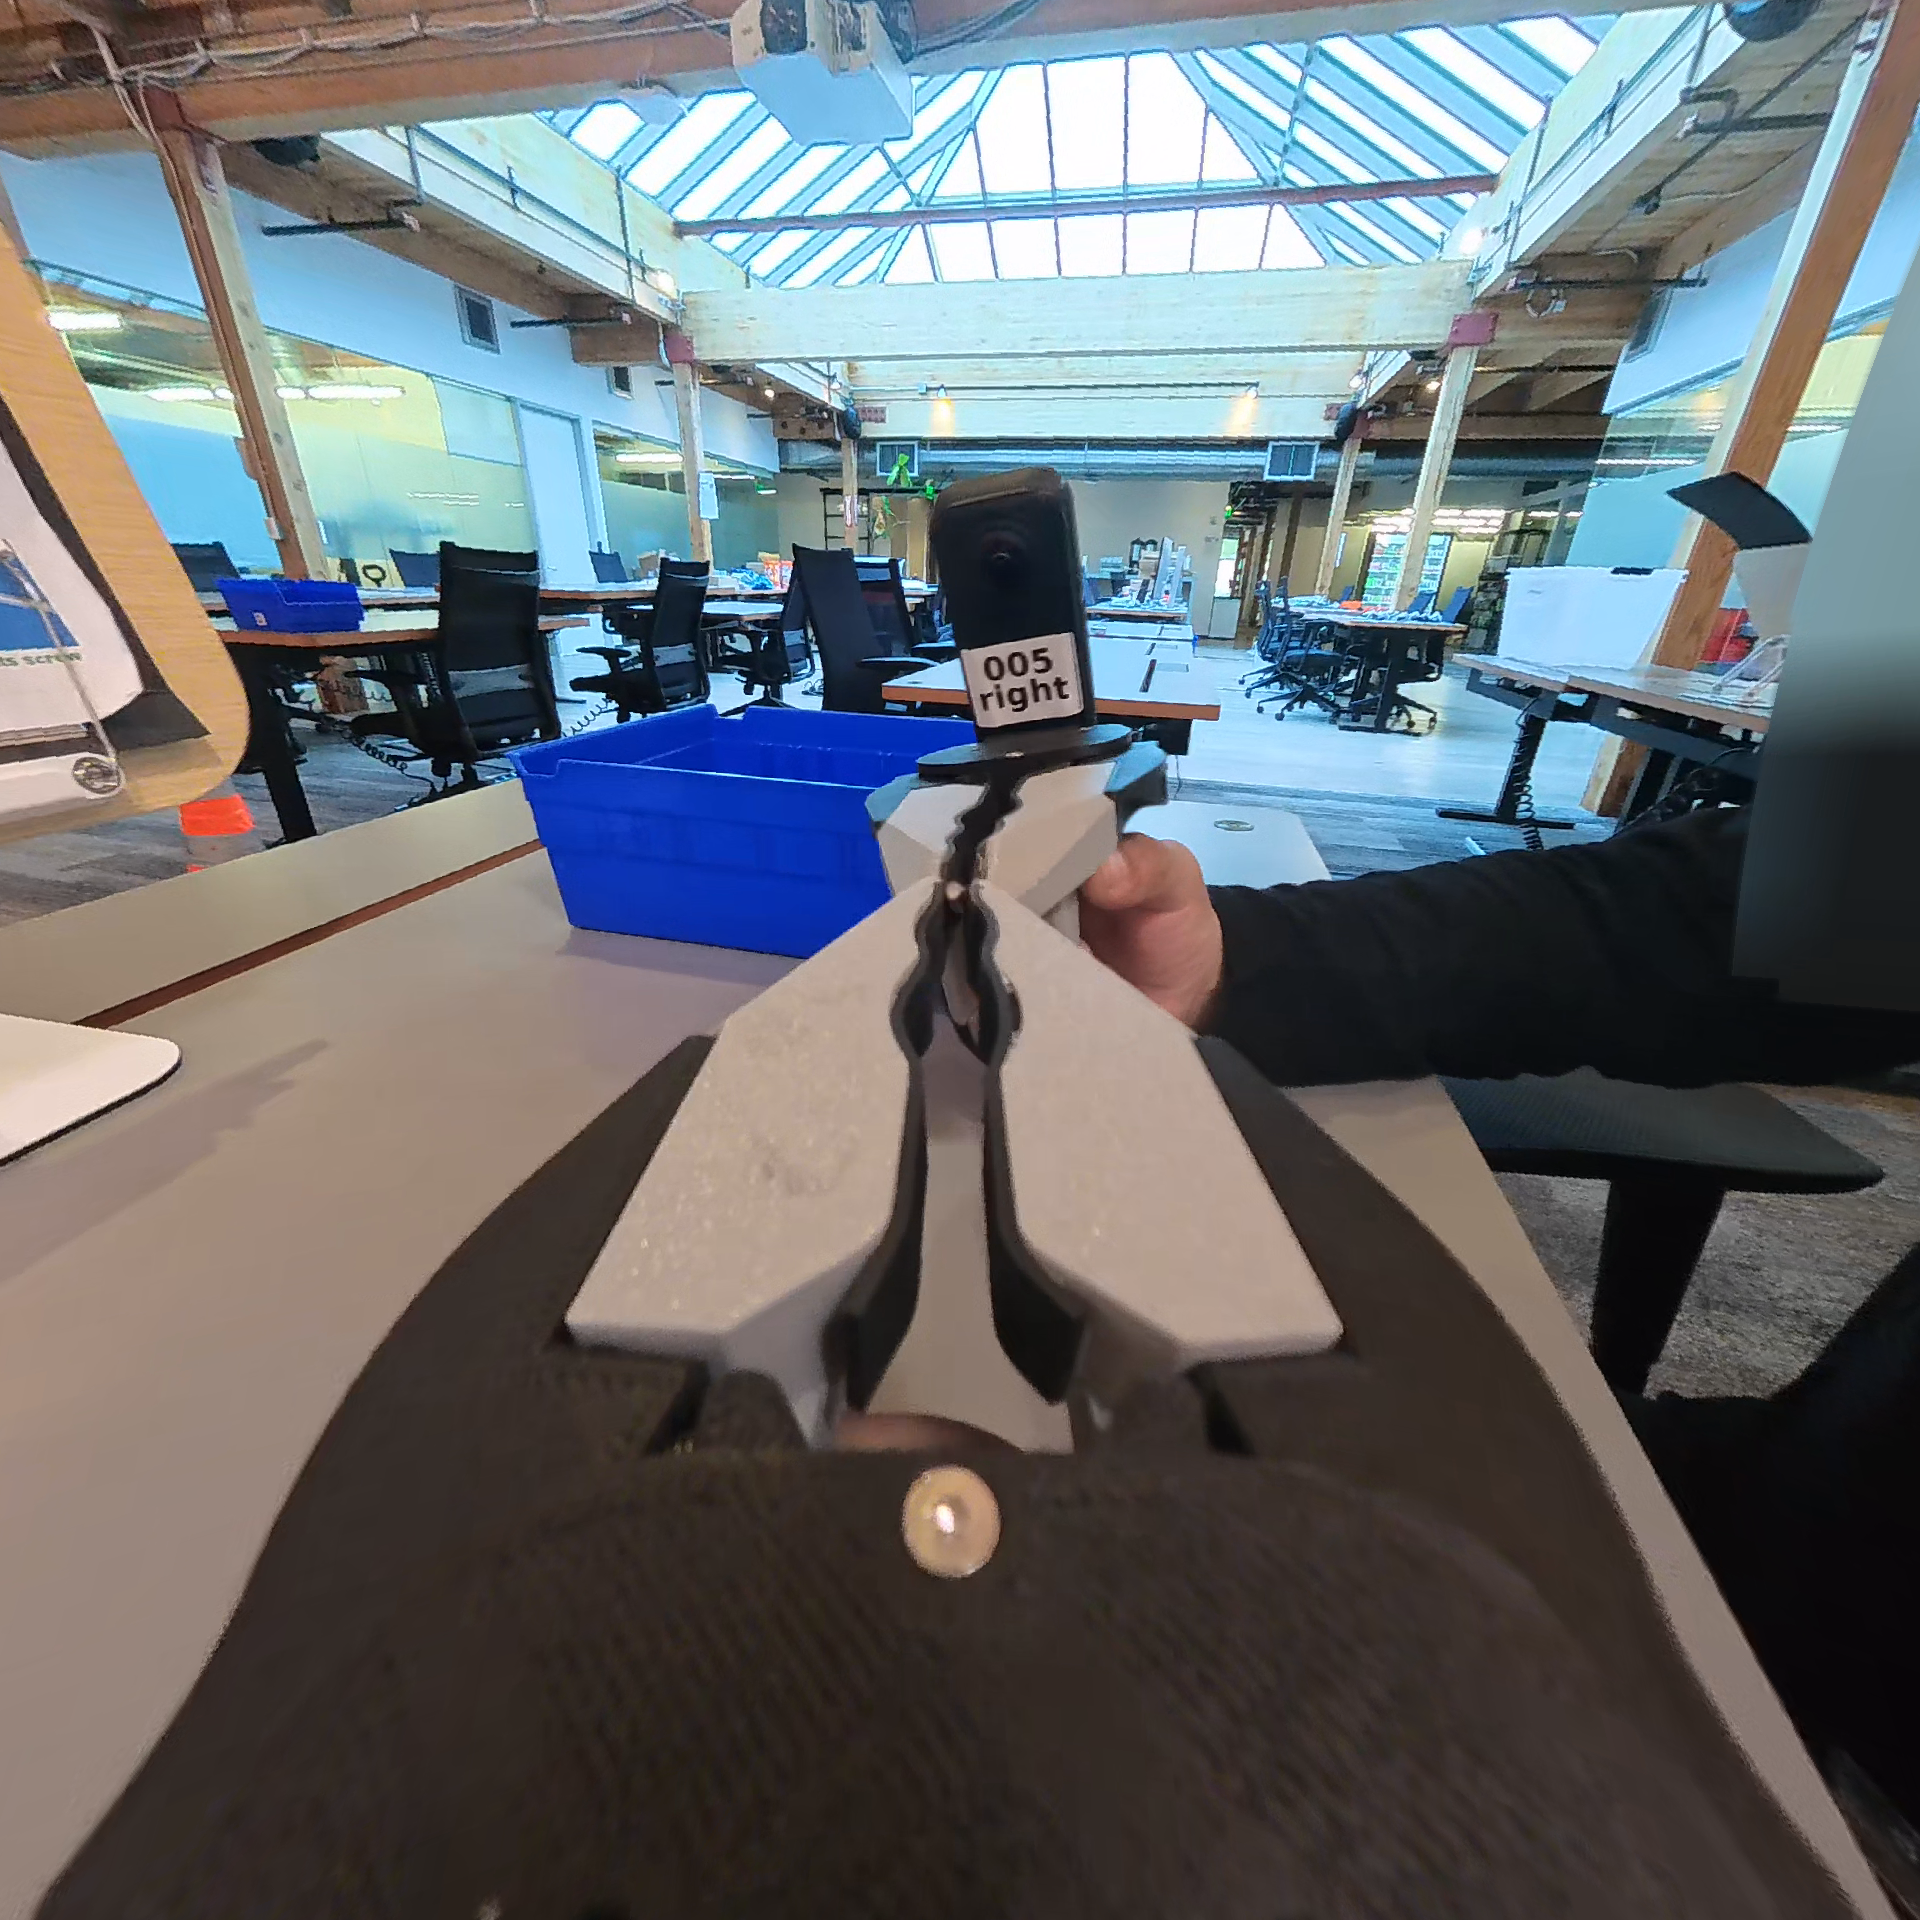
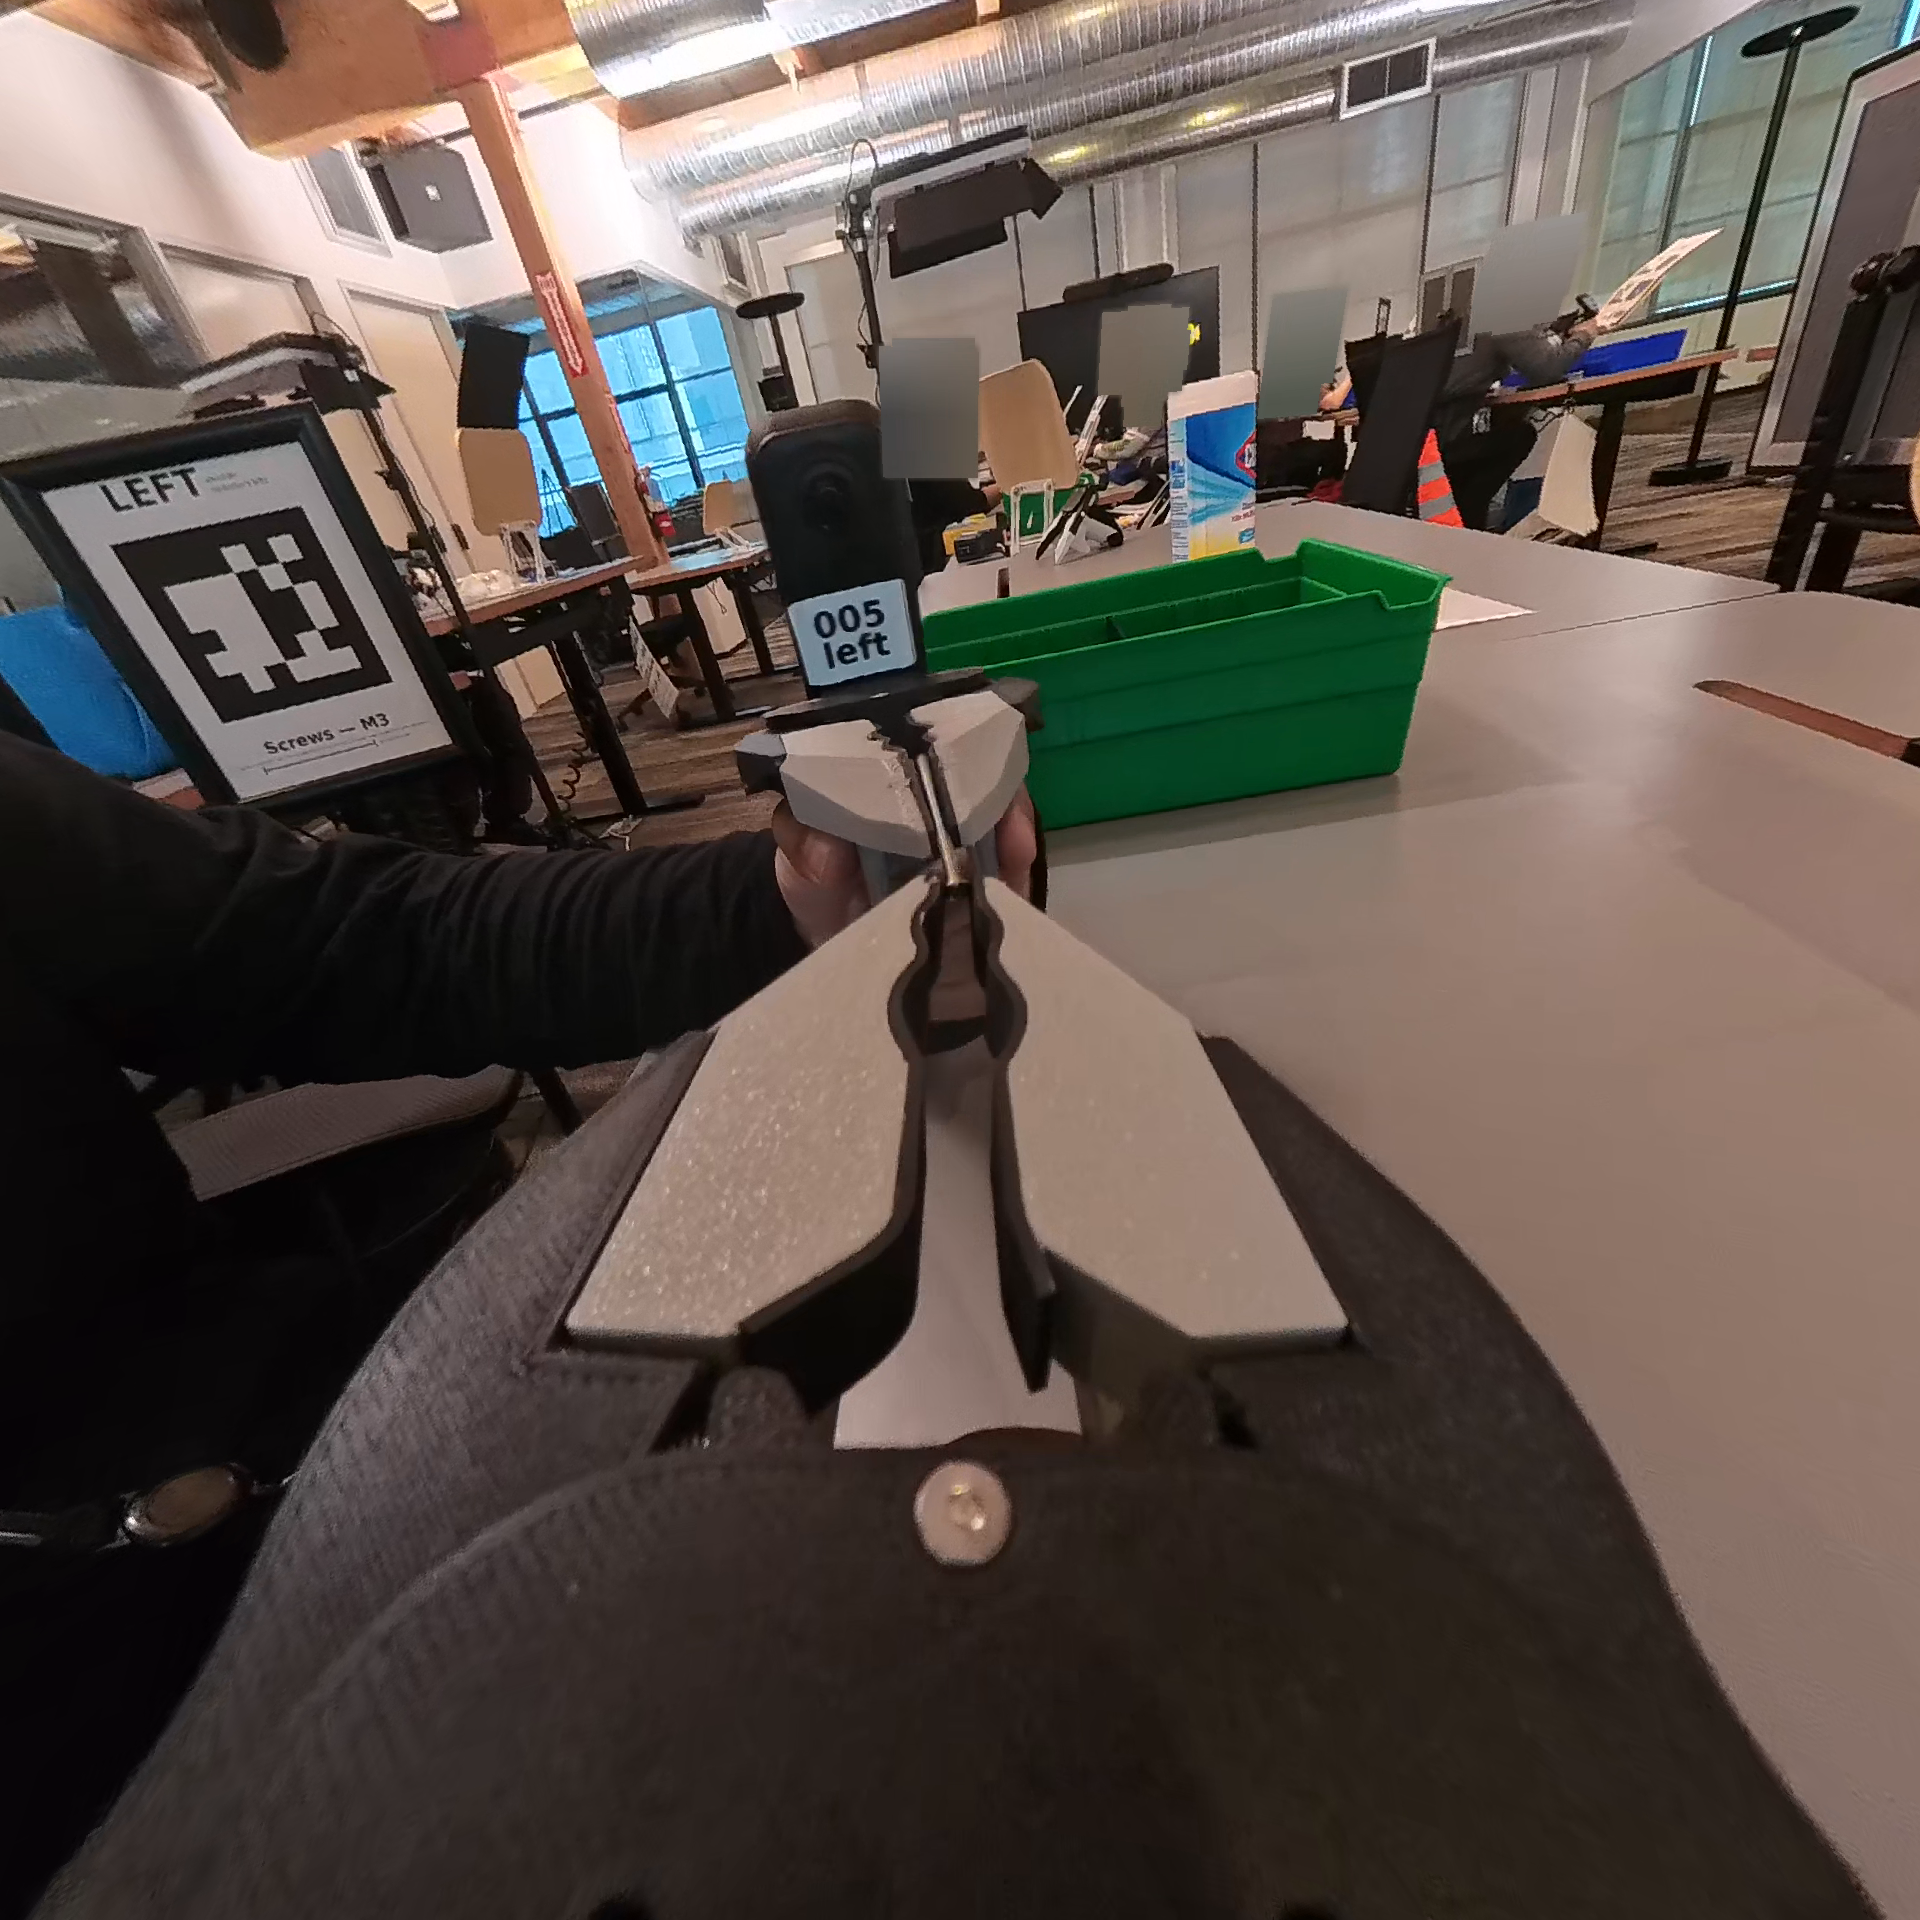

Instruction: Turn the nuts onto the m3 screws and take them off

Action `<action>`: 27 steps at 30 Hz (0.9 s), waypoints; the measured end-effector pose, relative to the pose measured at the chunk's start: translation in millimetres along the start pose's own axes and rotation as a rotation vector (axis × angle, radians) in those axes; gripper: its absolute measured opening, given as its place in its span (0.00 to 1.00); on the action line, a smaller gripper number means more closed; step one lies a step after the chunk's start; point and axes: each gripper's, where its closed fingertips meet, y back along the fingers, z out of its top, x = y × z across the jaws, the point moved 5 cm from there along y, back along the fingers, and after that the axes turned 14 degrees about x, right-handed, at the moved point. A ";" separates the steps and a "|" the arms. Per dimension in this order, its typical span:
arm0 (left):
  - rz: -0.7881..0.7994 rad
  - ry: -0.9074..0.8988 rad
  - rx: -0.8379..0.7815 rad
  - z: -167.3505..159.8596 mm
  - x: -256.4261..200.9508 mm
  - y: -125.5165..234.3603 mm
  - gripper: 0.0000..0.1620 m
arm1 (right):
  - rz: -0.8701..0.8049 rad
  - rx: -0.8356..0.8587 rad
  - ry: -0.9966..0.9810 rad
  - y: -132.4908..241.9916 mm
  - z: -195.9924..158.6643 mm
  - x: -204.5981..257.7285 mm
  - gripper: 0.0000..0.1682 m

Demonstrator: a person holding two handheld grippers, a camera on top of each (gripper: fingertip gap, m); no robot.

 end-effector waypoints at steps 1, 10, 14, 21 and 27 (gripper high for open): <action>-0.004 0.004 -0.003 0.2 -0.1 0.1 0.00 | 0.002 0.006 0.001 -0.7 -0.7 0.2 0.01; -0.022 0.020 -0.003 -0.1 -1.1 -0.9 0.00 | -0.003 0.054 0.008 -9.6 -6.4 1.8 0.01; -0.026 0.023 0.004 -1.2 -1.6 -2.4 0.00 | -0.009 0.067 0.013 -12.9 -8.2 2.4 0.01; -0.031 0.037 0.006 -2.0 -1.0 -3.0 0.00 | -0.013 0.074 0.014 -13.0 -8.9 1.9 0.01; -0.027 0.077 0.010 -3.6 1.7 -4.6 0.03 | -0.010 0.082 0.008 -13.1 -10.1 1.3 0.01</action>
